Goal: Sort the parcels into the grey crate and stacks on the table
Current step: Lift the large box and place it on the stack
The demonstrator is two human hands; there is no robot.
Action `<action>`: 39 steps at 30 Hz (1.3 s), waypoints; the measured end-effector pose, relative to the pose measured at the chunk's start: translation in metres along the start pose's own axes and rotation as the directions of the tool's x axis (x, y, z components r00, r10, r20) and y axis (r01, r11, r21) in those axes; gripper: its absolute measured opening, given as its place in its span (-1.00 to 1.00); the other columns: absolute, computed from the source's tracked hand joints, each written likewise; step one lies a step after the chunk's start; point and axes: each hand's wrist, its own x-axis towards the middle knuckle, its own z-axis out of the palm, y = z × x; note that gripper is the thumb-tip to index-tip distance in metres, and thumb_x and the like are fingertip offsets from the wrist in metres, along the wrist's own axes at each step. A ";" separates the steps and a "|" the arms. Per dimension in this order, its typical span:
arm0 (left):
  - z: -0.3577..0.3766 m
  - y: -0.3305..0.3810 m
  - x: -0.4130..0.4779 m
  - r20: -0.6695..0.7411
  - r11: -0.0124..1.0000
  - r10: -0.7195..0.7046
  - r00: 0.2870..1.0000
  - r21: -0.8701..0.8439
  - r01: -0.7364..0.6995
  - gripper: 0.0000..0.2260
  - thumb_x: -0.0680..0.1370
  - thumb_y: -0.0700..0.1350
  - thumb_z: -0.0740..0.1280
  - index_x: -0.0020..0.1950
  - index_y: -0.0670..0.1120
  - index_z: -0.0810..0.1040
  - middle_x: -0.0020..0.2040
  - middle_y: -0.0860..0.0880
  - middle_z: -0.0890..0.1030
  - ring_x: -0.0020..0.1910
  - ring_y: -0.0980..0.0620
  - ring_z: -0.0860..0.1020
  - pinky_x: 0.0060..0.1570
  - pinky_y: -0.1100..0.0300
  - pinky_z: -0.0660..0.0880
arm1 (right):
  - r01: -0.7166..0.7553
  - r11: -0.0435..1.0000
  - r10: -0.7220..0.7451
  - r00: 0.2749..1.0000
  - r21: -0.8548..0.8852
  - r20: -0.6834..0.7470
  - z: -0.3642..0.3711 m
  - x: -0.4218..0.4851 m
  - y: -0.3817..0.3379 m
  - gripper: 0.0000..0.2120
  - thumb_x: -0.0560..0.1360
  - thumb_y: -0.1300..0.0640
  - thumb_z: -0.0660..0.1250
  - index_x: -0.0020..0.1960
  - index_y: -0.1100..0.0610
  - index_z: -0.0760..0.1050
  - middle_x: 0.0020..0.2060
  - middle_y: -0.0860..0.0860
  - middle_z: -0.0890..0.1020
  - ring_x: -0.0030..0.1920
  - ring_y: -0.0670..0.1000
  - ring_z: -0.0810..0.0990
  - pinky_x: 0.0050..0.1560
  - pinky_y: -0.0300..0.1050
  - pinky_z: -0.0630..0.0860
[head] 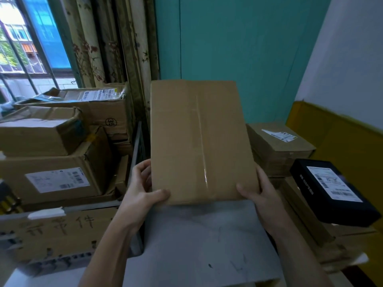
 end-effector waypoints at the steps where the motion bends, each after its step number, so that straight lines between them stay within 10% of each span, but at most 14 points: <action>1: -0.001 -0.007 -0.002 0.013 1.000 -0.006 1.000 0.025 0.006 -0.05 0.20 -0.24 0.57 0.45 0.26 0.21 0.36 0.11 0.48 0.24 0.00 0.54 0.00 0.06 0.60 | -0.003 1.000 0.004 0.999 -0.022 0.036 0.000 -0.001 0.006 -0.19 0.26 0.08 0.57 0.45 -0.13 0.36 0.26 -0.06 0.60 0.27 0.02 0.57 0.28 0.11 0.51; 6: -0.001 -0.030 -0.009 0.046 0.996 -0.067 0.997 0.056 0.064 0.09 0.41 -0.47 0.44 0.58 0.34 -0.10 0.45 0.14 0.32 0.19 0.13 0.49 -0.08 0.18 0.54 | -0.030 0.997 0.034 0.998 -0.071 0.052 -0.005 -0.007 0.027 -0.17 0.30 0.13 0.59 0.43 -0.25 0.28 0.29 -0.15 0.53 0.28 -0.07 0.53 0.16 -0.15 0.57; 12: 0.004 -0.040 -0.007 0.094 0.988 -0.059 0.994 0.147 0.045 0.12 0.39 -0.38 0.52 0.57 0.38 -0.09 0.50 0.13 0.30 0.31 0.08 0.45 -0.08 0.23 0.62 | -0.092 0.994 0.095 0.995 -0.063 0.039 -0.018 -0.015 0.036 -0.09 0.30 0.13 0.59 0.51 -0.24 0.23 0.31 -0.15 0.54 0.32 -0.03 0.51 0.35 0.21 0.45; 18: 0.018 -0.035 -0.005 -0.008 0.976 -0.077 0.997 0.202 0.077 0.00 0.32 0.19 0.57 0.58 0.32 -0.01 0.45 0.06 0.36 0.33 0.00 0.47 0.27 -0.08 0.52 | -0.099 0.985 0.108 0.993 -0.141 0.057 -0.028 -0.024 0.041 -0.13 0.46 0.30 0.45 0.54 -0.26 0.11 0.26 -0.29 0.47 0.23 -0.24 0.49 0.13 -0.19 0.50; 21: 0.030 -0.028 -0.004 -0.112 0.947 -0.076 0.991 0.304 0.107 -0.14 0.27 0.38 0.49 0.45 0.08 0.27 0.34 -0.02 0.45 0.18 0.05 0.55 0.03 0.14 0.59 | -0.065 0.968 0.056 0.997 -0.242 -0.046 -0.024 -0.029 0.039 -0.26 0.44 0.11 0.49 0.48 -0.21 0.20 0.19 -0.31 0.48 0.17 -0.28 0.48 -0.01 -0.34 0.47; 25: 0.042 -0.029 -0.006 -0.186 0.945 -0.058 0.981 0.305 0.114 -0.38 0.36 0.13 0.56 0.25 -0.04 0.32 0.12 0.02 0.54 -0.02 0.16 0.56 -0.24 0.33 0.48 | -0.023 0.928 -0.023 0.993 -0.373 -0.118 -0.018 -0.030 0.035 -0.10 0.42 0.03 0.52 0.52 -0.29 0.01 0.07 -0.50 0.28 0.02 -0.34 0.40 -0.14 -0.48 0.38; 29: 0.043 -0.028 -0.007 -0.166 0.961 -0.006 0.986 0.272 0.052 -0.30 0.38 0.05 0.57 0.38 0.03 0.26 0.14 0.12 0.50 -0.01 0.26 0.50 -0.17 0.34 0.46 | -0.028 0.915 -0.020 0.993 -0.402 -0.115 -0.021 -0.029 0.035 -0.08 0.41 0.02 0.53 0.56 -0.21 0.02 0.07 -0.49 0.28 0.19 -0.19 0.37 0.02 -0.36 0.38; 34: 0.044 -0.033 -0.011 -0.078 0.914 0.108 0.991 0.399 -0.068 0.11 0.36 -0.11 0.61 0.58 0.29 -0.15 0.55 0.08 0.20 0.50 0.03 0.25 0.47 -0.10 0.29 | -0.064 0.872 0.034 0.997 -0.486 -0.070 -0.015 -0.031 0.041 0.17 0.33 0.04 0.60 0.55 -0.31 -0.22 0.45 -0.23 0.24 0.44 -0.12 0.25 0.43 0.05 0.35; 39: 0.049 -0.038 -0.022 -0.146 0.932 0.111 0.983 0.357 -0.053 0.18 0.30 0.04 0.58 0.49 0.41 -0.34 0.58 0.05 0.16 0.51 0.03 0.24 0.47 -0.12 0.29 | -0.024 0.872 -0.052 0.989 -0.488 -0.141 -0.002 -0.031 0.039 0.28 0.29 0.06 0.63 0.35 -0.54 -0.41 0.58 -0.15 0.07 0.54 0.00 0.18 0.46 0.20 0.29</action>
